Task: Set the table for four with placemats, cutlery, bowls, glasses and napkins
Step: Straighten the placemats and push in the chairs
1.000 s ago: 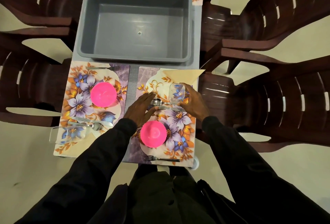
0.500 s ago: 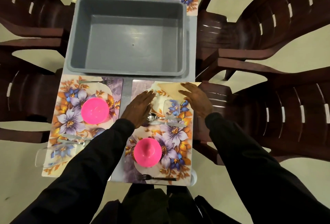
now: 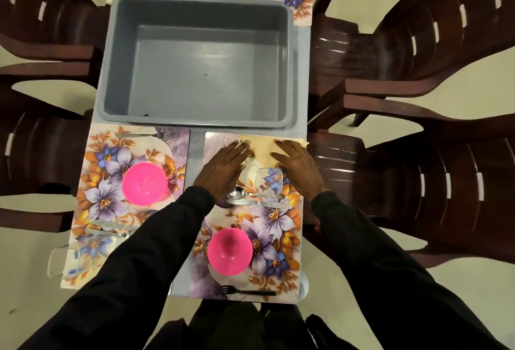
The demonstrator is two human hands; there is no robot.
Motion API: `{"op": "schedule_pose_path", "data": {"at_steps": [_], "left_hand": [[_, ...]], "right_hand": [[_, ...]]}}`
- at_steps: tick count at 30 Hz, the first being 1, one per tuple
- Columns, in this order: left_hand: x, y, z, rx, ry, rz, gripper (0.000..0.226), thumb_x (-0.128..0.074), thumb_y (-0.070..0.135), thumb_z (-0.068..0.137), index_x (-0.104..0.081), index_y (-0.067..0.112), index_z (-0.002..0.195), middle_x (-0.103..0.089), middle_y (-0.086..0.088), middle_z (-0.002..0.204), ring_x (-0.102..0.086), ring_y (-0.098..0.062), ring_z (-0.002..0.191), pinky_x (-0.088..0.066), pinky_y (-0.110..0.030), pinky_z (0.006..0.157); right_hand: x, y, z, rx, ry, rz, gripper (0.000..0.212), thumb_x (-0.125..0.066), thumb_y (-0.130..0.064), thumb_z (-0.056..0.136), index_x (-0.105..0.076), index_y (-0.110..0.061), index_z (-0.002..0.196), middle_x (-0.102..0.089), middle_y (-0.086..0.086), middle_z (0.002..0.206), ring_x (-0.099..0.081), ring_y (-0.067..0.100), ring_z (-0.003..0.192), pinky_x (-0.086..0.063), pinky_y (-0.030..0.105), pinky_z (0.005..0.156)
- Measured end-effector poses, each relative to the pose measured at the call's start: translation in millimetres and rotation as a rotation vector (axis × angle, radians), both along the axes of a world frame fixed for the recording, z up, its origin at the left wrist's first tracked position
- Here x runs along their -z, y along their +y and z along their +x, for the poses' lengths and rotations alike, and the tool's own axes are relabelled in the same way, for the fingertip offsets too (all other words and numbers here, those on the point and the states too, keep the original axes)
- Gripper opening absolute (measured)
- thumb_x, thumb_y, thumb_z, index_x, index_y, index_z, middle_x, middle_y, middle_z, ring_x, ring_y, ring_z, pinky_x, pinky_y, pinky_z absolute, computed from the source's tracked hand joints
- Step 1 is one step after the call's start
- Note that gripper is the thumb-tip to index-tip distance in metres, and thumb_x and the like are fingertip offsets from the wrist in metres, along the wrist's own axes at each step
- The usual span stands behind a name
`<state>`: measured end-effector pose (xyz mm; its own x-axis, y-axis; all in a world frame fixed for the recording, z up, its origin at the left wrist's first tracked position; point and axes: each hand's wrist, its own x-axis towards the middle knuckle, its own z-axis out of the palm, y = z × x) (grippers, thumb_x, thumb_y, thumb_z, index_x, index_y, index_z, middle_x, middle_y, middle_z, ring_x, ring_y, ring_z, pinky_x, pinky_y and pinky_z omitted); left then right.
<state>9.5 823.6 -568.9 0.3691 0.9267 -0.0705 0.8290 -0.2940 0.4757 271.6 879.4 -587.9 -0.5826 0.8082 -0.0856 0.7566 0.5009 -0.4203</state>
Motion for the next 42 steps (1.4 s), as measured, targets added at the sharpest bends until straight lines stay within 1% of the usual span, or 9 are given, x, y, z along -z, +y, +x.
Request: {"op": "schedule_pose_path", "data": {"at_steps": [13,19,22,25,29,33,35,38,42], "left_hand": [[7.3,-0.4,8.4,0.009,0.018,-0.043,0.046,-0.052,0.018,0.105,-0.047,0.012,0.150,-0.038,-0.010,0.161,-0.033,-0.030,0.151,-0.031,-0.047,0.122],[1.6,-4.3,4.2,-0.003,0.033,-0.045,0.048,-0.048,0.023,0.107,-0.041,0.015,0.154,-0.034,-0.008,0.164,-0.029,-0.027,0.153,-0.027,-0.043,0.124],[-9.0,-11.3,2.6,-0.041,0.026,-0.044,0.050,-0.047,0.025,0.108,-0.038,0.014,0.156,-0.033,-0.006,0.164,-0.027,-0.026,0.153,-0.025,-0.042,0.125],[-22.6,-21.1,1.4,-0.075,0.012,-0.021,0.048,-0.050,0.023,0.107,-0.042,0.014,0.154,-0.039,-0.006,0.161,-0.032,-0.027,0.151,-0.031,-0.042,0.122],[-43.9,-40.1,1.3,-0.119,0.004,0.032,0.043,-0.053,0.020,0.105,-0.051,0.011,0.147,-0.049,-0.009,0.154,-0.041,-0.029,0.146,-0.036,-0.043,0.119],[-61.9,-62.6,1.9,-0.153,0.031,0.077,0.043,-0.059,0.015,0.102,-0.055,0.010,0.144,-0.055,-0.012,0.149,-0.048,-0.032,0.139,-0.038,-0.041,0.116],[-70.0,-74.8,2.3,-0.178,0.042,0.107,0.043,-0.063,0.012,0.099,-0.058,0.009,0.141,-0.058,-0.013,0.144,-0.053,-0.033,0.134,-0.041,-0.040,0.112],[-83.7,-100.5,2.5,-0.212,0.045,0.140,0.038,-0.064,0.013,0.099,-0.062,0.008,0.136,-0.062,-0.014,0.139,-0.056,-0.033,0.129,-0.046,-0.042,0.108],[-93.3,-136.6,0.6,-0.269,0.048,0.158,0.034,-0.067,0.010,0.096,-0.066,0.005,0.129,-0.067,-0.016,0.131,-0.062,-0.035,0.121,-0.054,-0.045,0.100]], "right_hand": [[3.1,1.7,-6.1,-0.007,-0.019,0.039,0.042,-0.083,-0.017,0.084,-0.071,-0.014,0.124,-0.056,0.016,0.146,-0.051,0.039,0.135,-0.045,0.050,0.108],[-9.7,-2.5,4.1,0.008,0.032,0.010,0.071,-0.092,-0.011,0.068,-0.063,-0.009,0.133,-0.053,0.015,0.148,-0.050,0.036,0.135,-0.043,0.046,0.110],[-21.6,-7.0,7.8,0.057,0.091,-0.010,0.072,-0.094,-0.010,0.065,-0.065,-0.003,0.130,-0.060,0.018,0.139,-0.057,0.036,0.128,-0.046,0.046,0.108],[-33.4,-15.1,11.3,0.103,0.169,-0.023,0.065,-0.094,-0.010,0.065,-0.068,0.003,0.122,-0.067,0.023,0.126,-0.065,0.041,0.116,-0.054,0.052,0.100],[-54.3,-33.8,16.3,0.188,0.247,0.017,0.039,-0.074,-0.026,0.089,-0.072,0.003,0.116,-0.072,0.022,0.113,-0.070,0.038,0.103,-0.056,0.046,0.095],[-82.0,-56.8,22.4,0.237,0.296,-0.008,0.057,-0.045,-0.048,0.096,-0.075,-0.001,0.106,-0.075,0.017,0.103,-0.069,0.034,0.092,-0.056,0.039,0.087],[-90.1,-67.9,25.5,0.259,0.310,-0.022,0.055,-0.045,-0.049,0.094,-0.076,-0.004,0.098,-0.075,0.014,0.098,-0.068,0.032,0.087,-0.055,0.037,0.080],[-99.2,-88.9,28.1,0.316,0.322,-0.046,0.046,-0.050,-0.047,0.095,-0.076,-0.009,0.101,-0.075,0.011,0.099,-0.067,0.029,0.087,-0.058,0.041,0.077],[-106.0,-118.6,25.4,0.341,0.275,0.005,0.021,-0.063,-0.024,0.099,-0.075,-0.009,0.107,-0.075,0.010,0.106,-0.069,0.028,0.093,-0.057,0.039,0.080]]}}
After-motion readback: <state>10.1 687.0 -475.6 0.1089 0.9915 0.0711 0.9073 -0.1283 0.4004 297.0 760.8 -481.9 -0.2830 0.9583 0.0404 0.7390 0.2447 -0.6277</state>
